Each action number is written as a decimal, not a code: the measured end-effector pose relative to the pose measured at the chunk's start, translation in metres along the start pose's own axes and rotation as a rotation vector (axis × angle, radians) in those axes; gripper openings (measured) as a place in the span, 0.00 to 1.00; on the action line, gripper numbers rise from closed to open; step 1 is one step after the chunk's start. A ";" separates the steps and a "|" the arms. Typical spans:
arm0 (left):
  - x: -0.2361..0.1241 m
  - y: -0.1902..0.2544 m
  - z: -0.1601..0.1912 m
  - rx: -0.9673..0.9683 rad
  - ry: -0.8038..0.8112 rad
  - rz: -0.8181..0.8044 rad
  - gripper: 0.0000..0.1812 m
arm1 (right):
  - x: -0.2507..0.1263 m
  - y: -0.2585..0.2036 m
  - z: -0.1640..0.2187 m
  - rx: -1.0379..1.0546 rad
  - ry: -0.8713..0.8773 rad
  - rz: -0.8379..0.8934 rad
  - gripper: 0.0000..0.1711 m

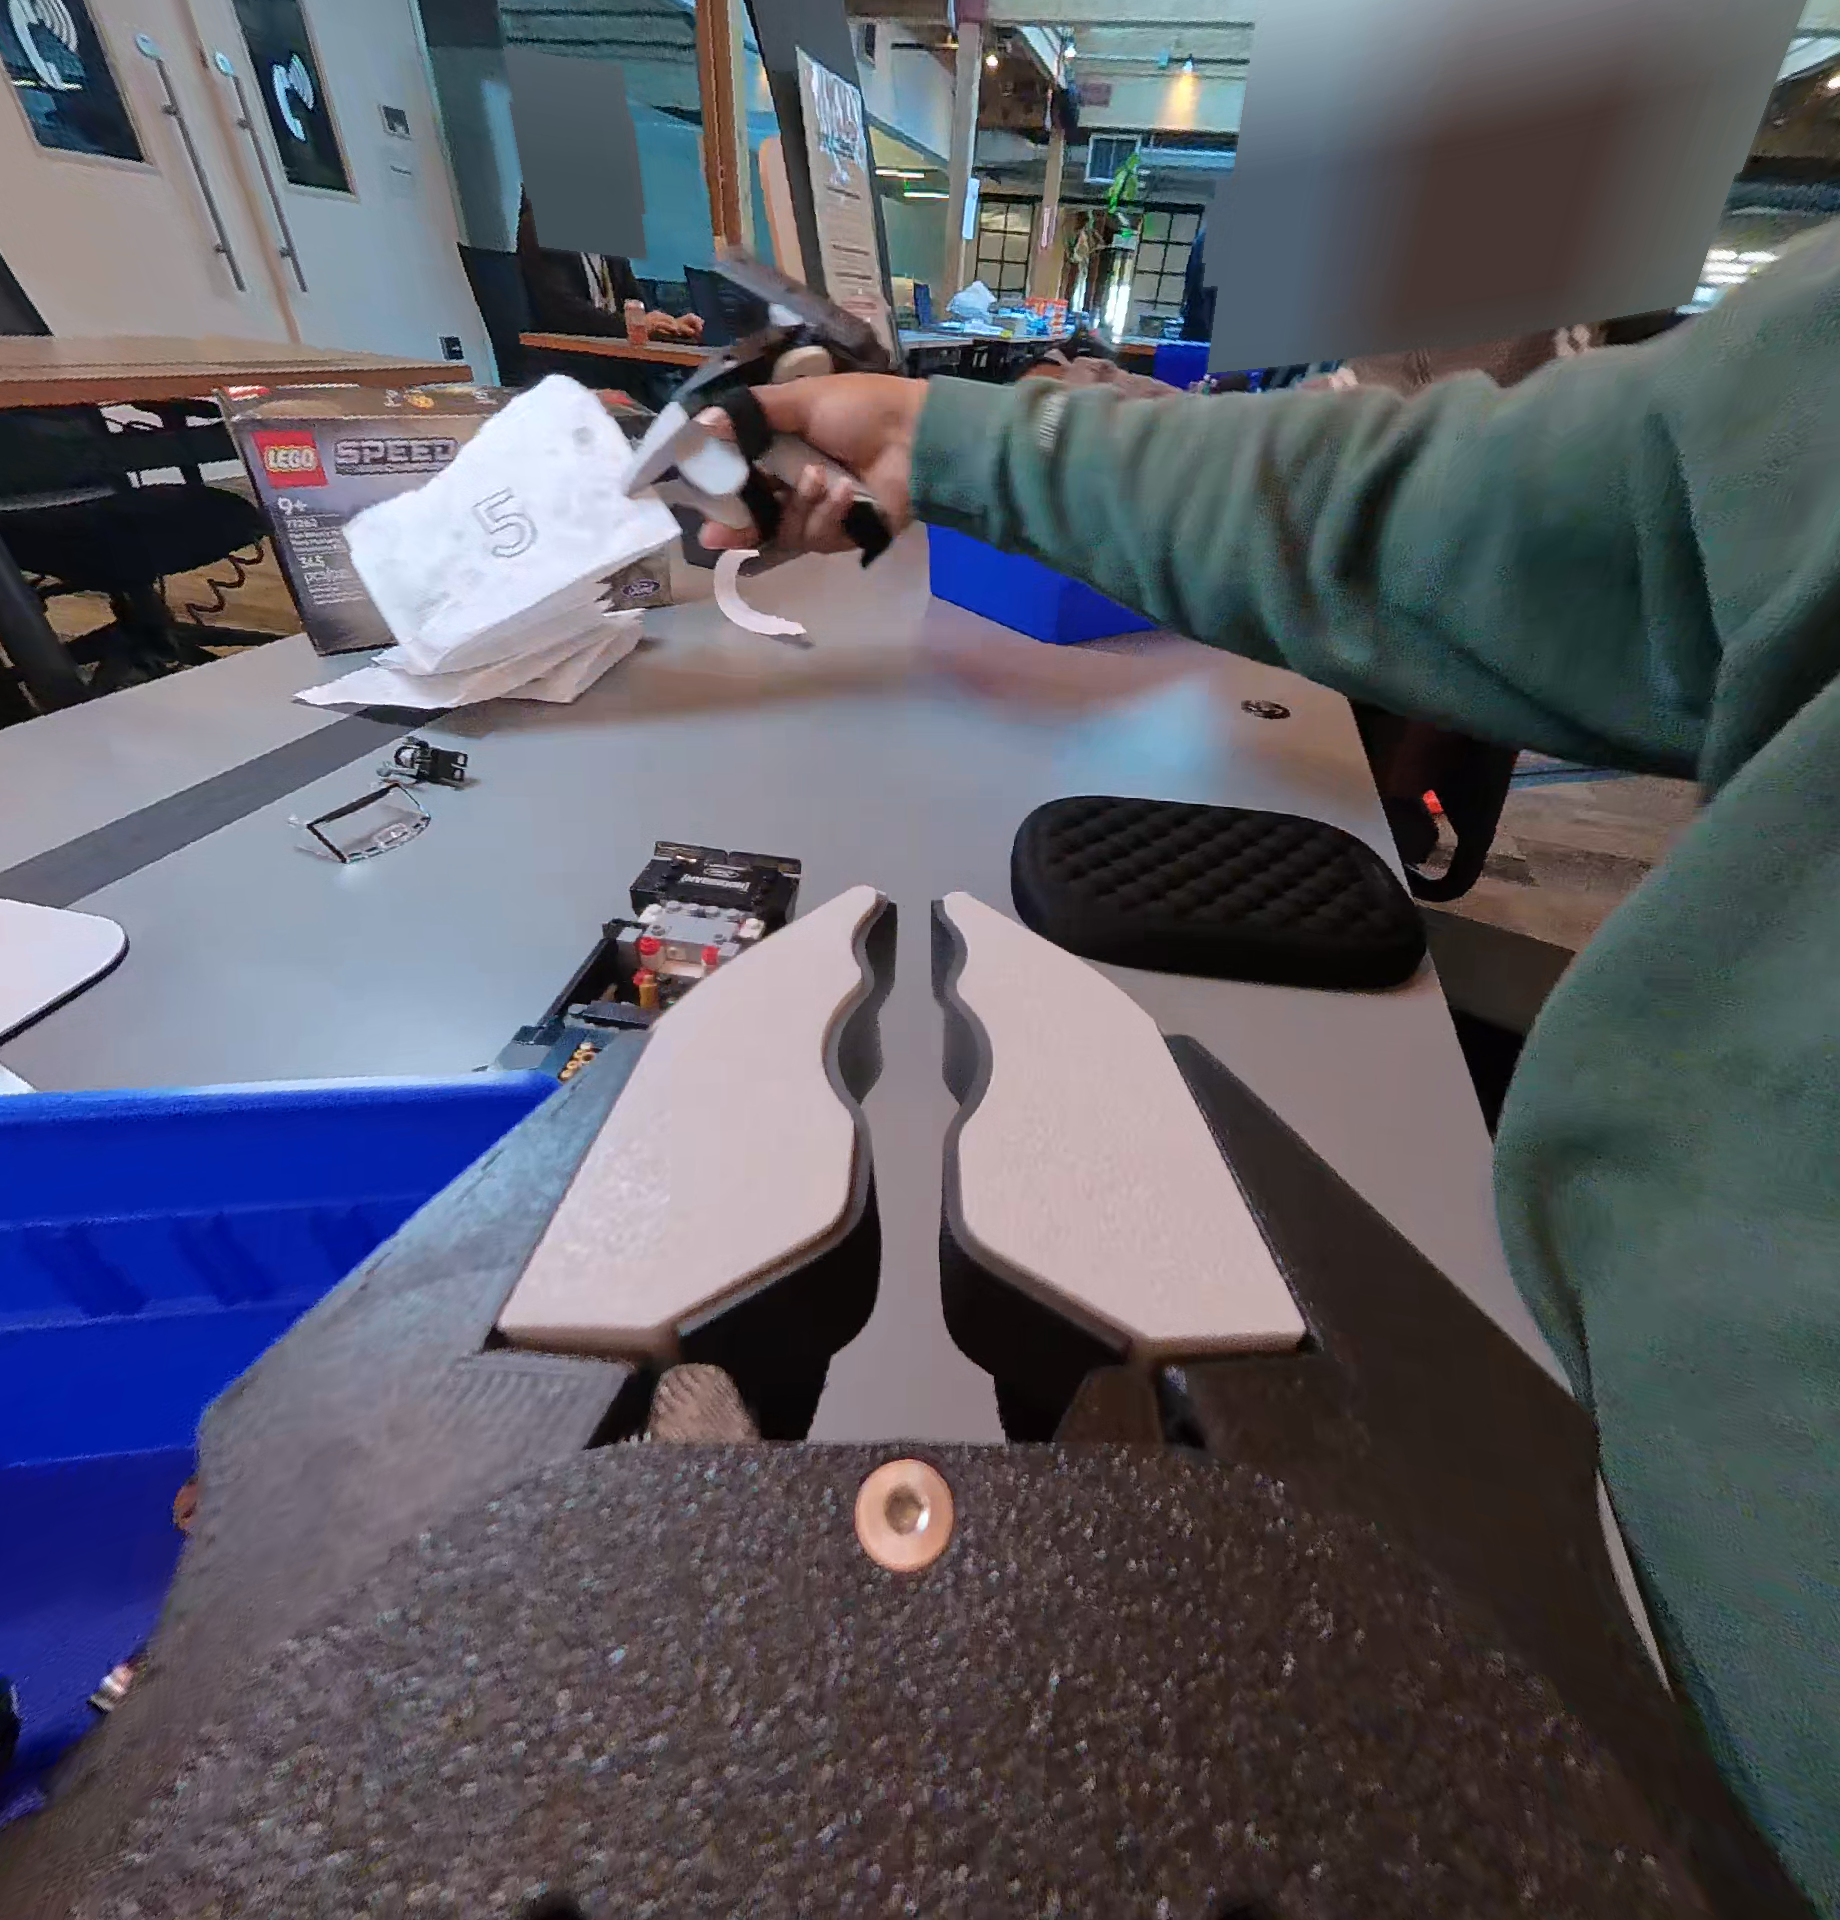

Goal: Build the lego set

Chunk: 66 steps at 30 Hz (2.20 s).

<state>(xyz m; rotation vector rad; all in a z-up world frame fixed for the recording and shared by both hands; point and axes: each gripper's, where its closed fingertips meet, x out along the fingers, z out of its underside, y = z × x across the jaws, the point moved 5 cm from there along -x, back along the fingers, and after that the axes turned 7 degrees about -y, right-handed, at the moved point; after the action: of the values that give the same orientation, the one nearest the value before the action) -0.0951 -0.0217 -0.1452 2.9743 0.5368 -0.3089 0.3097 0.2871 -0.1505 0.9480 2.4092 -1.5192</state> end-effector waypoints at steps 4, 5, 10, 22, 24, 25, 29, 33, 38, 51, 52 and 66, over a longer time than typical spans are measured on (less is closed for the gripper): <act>-0.003 0.004 0.003 0.020 0.003 0.007 0.02 | 0.022 0.033 -0.026 0.086 -0.107 0.100 0.00; -0.004 0.005 0.003 0.030 0.001 0.003 0.02 | 0.025 0.039 -0.030 0.091 -0.117 0.126 0.01; -0.008 0.005 -0.001 0.077 0.009 -0.048 0.02 | 0.020 0.062 -0.047 0.123 -0.042 0.191 0.14; -0.110 -0.014 -0.034 0.145 0.134 -0.487 0.00 | -0.043 -0.057 0.014 -0.882 0.366 0.519 0.27; -0.138 -0.022 -0.032 0.144 0.096 -0.593 0.01 | -0.050 -0.083 0.043 -0.977 0.399 0.514 0.23; -0.149 -0.026 -0.028 0.133 0.055 -0.631 0.01 | -0.052 -0.093 0.058 -1.006 0.408 0.496 0.19; -0.169 -0.031 -0.006 0.087 -0.142 -0.633 0.07 | -0.044 -0.124 0.120 -1.081 0.345 0.381 0.00; -0.134 -0.014 0.013 0.030 -0.373 -0.455 0.10 | -0.024 -0.143 0.171 -1.180 0.252 0.326 0.00; -0.077 -0.023 0.054 0.205 -0.840 -0.584 0.19 | 0.006 -0.162 0.203 -1.198 0.217 0.195 0.00; -0.091 -0.030 0.082 0.158 -1.203 -0.422 0.15 | 0.038 -0.146 0.234 -1.120 0.128 0.005 0.00; -0.099 -0.024 0.073 0.132 -1.191 -0.405 0.15 | 0.038 -0.144 0.234 -1.113 0.126 0.000 0.00; -0.141 -0.047 0.051 0.078 -1.106 -0.436 0.16 | 0.045 -0.146 0.242 -1.134 0.090 -0.013 0.00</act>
<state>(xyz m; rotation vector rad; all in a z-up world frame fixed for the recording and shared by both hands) -0.2506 -0.0321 -0.1673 2.1620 0.9467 -1.8287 0.1401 0.0575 -0.1743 0.6877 2.6705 0.0488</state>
